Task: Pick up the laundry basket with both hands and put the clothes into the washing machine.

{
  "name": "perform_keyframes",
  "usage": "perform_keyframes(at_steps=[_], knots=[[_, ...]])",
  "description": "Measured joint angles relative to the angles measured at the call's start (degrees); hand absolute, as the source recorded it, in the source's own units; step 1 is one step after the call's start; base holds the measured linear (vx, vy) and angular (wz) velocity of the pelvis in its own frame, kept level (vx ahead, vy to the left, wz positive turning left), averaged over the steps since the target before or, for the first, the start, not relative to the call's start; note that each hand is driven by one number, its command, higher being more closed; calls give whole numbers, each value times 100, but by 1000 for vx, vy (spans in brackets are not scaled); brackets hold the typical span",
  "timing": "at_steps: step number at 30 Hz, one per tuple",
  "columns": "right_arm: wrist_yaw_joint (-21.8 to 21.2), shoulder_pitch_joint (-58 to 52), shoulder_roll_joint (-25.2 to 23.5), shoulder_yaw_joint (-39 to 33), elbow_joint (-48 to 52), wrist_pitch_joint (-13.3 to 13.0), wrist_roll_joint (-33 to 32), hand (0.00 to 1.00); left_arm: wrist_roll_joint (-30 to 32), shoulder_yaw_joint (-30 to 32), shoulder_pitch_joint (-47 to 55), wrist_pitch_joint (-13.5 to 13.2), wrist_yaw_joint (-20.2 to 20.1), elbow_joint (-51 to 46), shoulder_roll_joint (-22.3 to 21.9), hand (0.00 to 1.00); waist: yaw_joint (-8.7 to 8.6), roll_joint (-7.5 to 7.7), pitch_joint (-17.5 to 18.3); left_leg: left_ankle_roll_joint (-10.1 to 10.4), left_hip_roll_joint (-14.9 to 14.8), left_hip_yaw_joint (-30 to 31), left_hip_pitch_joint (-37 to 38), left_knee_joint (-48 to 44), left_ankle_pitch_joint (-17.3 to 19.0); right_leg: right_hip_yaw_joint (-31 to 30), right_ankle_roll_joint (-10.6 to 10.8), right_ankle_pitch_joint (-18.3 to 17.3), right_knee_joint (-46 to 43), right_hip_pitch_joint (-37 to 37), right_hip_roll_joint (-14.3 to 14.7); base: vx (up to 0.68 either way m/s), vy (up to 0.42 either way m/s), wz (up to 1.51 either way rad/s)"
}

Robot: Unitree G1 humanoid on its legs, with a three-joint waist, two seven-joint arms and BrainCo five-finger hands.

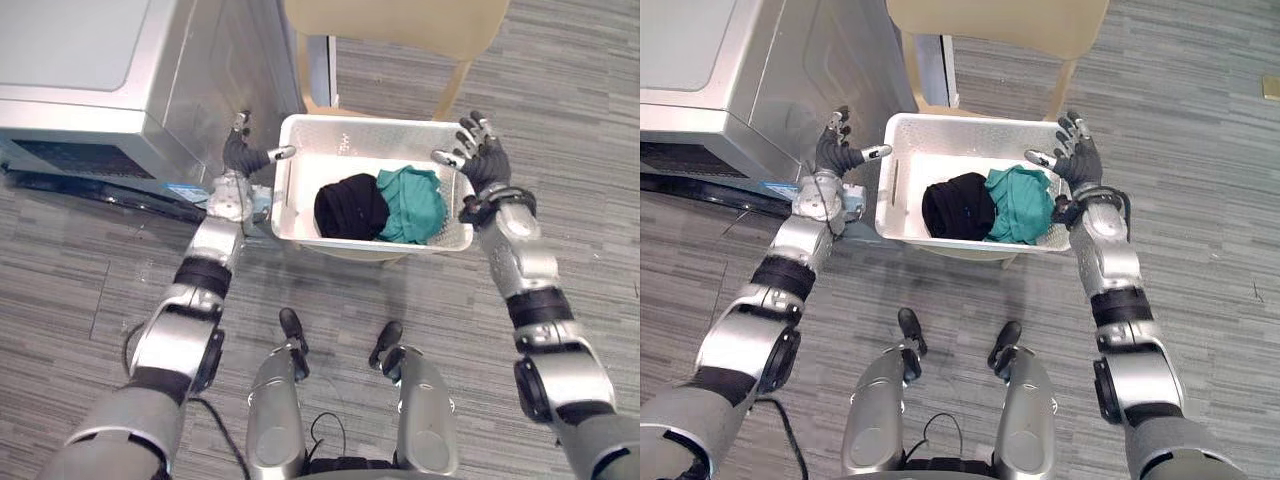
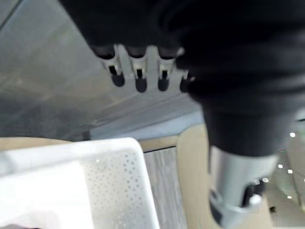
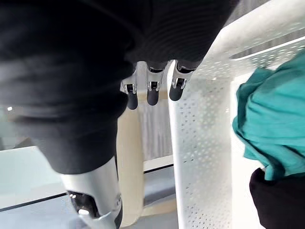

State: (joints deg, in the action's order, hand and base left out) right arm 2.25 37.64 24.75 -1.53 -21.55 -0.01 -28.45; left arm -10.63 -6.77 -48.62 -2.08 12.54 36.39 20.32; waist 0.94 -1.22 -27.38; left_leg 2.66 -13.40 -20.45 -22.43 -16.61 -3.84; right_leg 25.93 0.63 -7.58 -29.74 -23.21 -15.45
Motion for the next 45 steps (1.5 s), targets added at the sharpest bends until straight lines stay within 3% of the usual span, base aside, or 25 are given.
perform_keyframes(at_steps=[5,6,9,13,16,20,24,29,32,33,34,36,39,40,41,42,43,44,45], knots=[[7,-1430,54,-1029,231,-145,106,0,-139,528,1782,-318,-105,-1659,-17,0,-34,1,100,28,182,192,359,5,124,76,134,-259,-97,426,-133,53,-8,20],[-11,-2012,15,-1264,265,-169,246,0,-188,650,2674,-415,-260,-2285,-120,0,-41,-18,501,62,215,243,365,90,157,137,197,-330,-12,476,-130,82,-39,16],[-140,-2656,-115,-1570,547,-190,483,0,-225,1032,3638,-561,-396,-2933,-467,0,-55,-70,828,65,231,296,571,296,155,258,231,-309,256,757,-54,117,-22,13],[-387,-3694,-803,-1669,1231,-311,728,0,-282,1563,5207,-663,-621,-3440,-1129,0,-18,-64,1551,71,259,307,1068,630,137,395,276,-240,651,1325,33,143,-12,10],[-541,-4126,-1373,-1484,1495,-342,841,0,-315,1512,5847,-668,-758,-3648,-1632,0,-3,-70,1784,88,347,333,1402,857,124,490,342,-220,852,1695,40,118,27,17],[-718,-4691,-1953,-606,1581,-320,1013,0,-406,914,6500,-587,-921,-3463,-2161,0,1,-80,1962,97,383,476,1723,969,130,685,423,-171,1146,2219,136,56,15,21],[-761,-4656,-2227,176,1169,-318,1063,0,-484,562,6631,-417,-992,-2831,-2293,0,22,-77,2017,186,239,686,1799,726,245,862,396,-114,1432,2643,354,-14,-17,22],[-390,-4384,-2320,757,446,-324,760,0,-519,447,6679,-310,-858,-2564,-2314,0,225,-145,2076,215,167,1195,1607,455,339,1300,401,-230,1520,3006,537,-81,-46,48],[-313,-4385,-2201,716,446,-341,502,0,-518,463,6671,-312,-719,-2559,-2288,0,295,-207,2122,3,260,1419,1333,466,294,1819,396,-428,1254,3023,417,-54,-54,91],[-254,-4372,-2156,648,446,-341,502,0,-515,494,6673,-313,-700,-2547,-2290,0,315,-192,2126,-344,176,1019,1290,452,489,2030,384,-395,1266,3081,367,-2,-8,82],[-205,-4361,-2124,642,449,-351,505,0,-511,533,6687,-318,-679,-2520,-2252,0,314,-123,2106,-470,12,647,1282,344,569,2188,299,-337,1295,3125,254,3,15,86],[-152,-4275,-2001,648,451,-353,565,0,-506,531,6776,-317,-606,-2506,-2242,0,324,-182,2122,-496,-308,490,1120,-351,602,2372,251,-314,1157,3174,88,8,78,39],[-93,-4100,-1937,585,502,-363,709,0,-504,593,6827,-316,-595,-2507,-2322,0,290,-178,2125,-453,-847,827,1280,-1308,593,2243,286,-299,745,3159,-376,28,211,-8],[-92,-4079,-1925,586,501,-371,708,0,-502,588,6779,-316,-596,-2511,-2367,0,299,-181,2148,-191,-959,1129,1377,-1434,622,2131,356,-283,506,3033,-595,46,369,-16],[-88,-4069,-1921,587,502,-369,707,0,-493,540,6736,-316,-595,-2524,-2364,0,291,-203,2223,277,-967,1376,1439,-1310,458,2016,533,-280,278,2819,-823,53,414,-12],[-74,-4068,-1906,582,502,-370,705,0,-483,489,6711,-313,-591,-2523,-2360,0,282,-250,2283,465,-960,1463,1441,-1166,442,1968,595,-247,144,2686,-927,52,499,14],[7,-4068,-1925,517,501,-362,702,0,-449,417,6558,-301,-593,-2518,-2341,0,258,-251,2320,885,-771,1472,1395,-1022,1039,1943,795,-126,31,2540,-1160,11,573,64],[45,-4068,-1994,375,489,-351,691,0,-440,325,6290,-288,-585,-2508,-2257,0,219,-163,2320,989,-558,1511,1226,-1093,1473,1944,995,41,52,2507,-1359,-14,649,79],[91,-4068,-2101,318,484,-333,640,0,-430,241,6096,-287,-579,-2482,-2121,0,272,24,2252,851,-320,1539,1054,-1362,1546,1867,1004,272,161,2505,-1543,-37,519,63]])
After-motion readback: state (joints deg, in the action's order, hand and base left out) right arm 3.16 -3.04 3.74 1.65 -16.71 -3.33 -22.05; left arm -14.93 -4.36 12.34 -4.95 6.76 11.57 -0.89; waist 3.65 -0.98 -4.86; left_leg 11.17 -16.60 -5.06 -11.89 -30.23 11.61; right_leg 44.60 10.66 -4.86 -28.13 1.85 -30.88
